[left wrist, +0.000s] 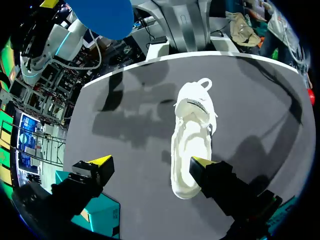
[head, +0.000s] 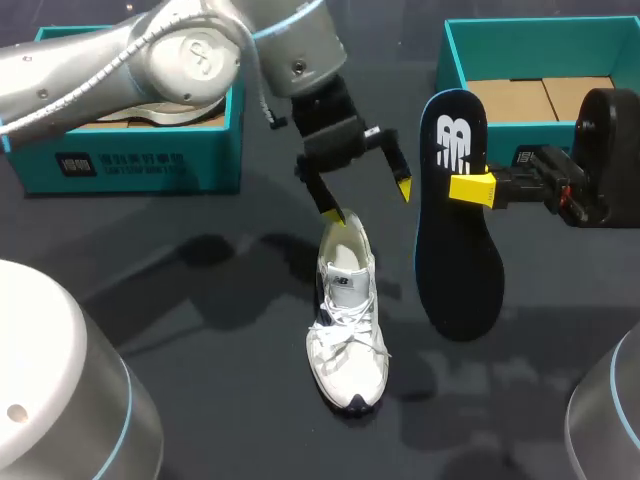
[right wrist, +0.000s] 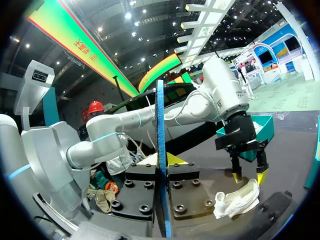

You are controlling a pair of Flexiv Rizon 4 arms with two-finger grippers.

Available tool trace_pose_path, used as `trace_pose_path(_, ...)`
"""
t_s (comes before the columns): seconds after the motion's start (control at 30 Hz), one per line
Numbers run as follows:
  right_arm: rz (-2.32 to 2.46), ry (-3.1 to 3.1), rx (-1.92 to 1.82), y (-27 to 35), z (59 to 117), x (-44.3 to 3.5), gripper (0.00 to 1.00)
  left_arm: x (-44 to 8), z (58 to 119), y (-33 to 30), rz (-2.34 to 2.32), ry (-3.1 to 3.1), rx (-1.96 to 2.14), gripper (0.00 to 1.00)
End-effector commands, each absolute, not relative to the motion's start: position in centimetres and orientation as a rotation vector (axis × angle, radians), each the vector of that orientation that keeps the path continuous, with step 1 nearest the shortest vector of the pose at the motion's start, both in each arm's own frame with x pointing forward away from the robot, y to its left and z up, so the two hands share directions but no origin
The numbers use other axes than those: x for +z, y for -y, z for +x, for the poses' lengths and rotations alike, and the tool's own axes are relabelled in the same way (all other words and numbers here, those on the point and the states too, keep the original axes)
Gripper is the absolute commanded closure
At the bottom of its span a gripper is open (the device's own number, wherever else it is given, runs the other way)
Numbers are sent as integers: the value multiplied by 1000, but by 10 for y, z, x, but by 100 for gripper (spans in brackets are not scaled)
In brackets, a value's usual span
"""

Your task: Take the shoe out of the shoebox, open the shoe tongue, remove and reinsert the insole, then place the shoe into the shoebox

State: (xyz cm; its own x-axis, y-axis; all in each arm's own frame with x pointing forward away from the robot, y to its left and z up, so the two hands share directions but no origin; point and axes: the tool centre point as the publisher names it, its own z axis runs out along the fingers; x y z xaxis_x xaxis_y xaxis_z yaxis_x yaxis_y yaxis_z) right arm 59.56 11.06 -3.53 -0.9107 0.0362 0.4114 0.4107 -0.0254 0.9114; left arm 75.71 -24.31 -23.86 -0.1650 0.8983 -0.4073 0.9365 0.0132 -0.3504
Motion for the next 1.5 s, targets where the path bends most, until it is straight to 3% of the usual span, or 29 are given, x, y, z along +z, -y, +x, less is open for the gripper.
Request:
trace_pose_path(0.03,-571,2030,-2038,-108,586,-35,100,-240,753,219,1819,-2078,-995,0)
trace_pose_path(0.3,-571,2030,-2038,-108,586,-35,100,-236,757,221,1597,-1963,-1059,0)
trace_pose_path(0.5,-571,2030,-2038,-108,586,-35,100,-188,762,231,1317,-1732,-1271,0)
trace_pose_path(0.97,-571,2030,-2038,-108,586,-35,100,-184,766,237,1222,-1574,-1293,0)
trace_pose_path(1.33,-598,1821,-1933,-77,657,-54,100,-151,782,246,1090,-1367,-1360,0)
trace_pose_path(1.5,-598,1821,-1933,-77,657,-54,100,-148,783,244,1087,-1361,-1375,0)
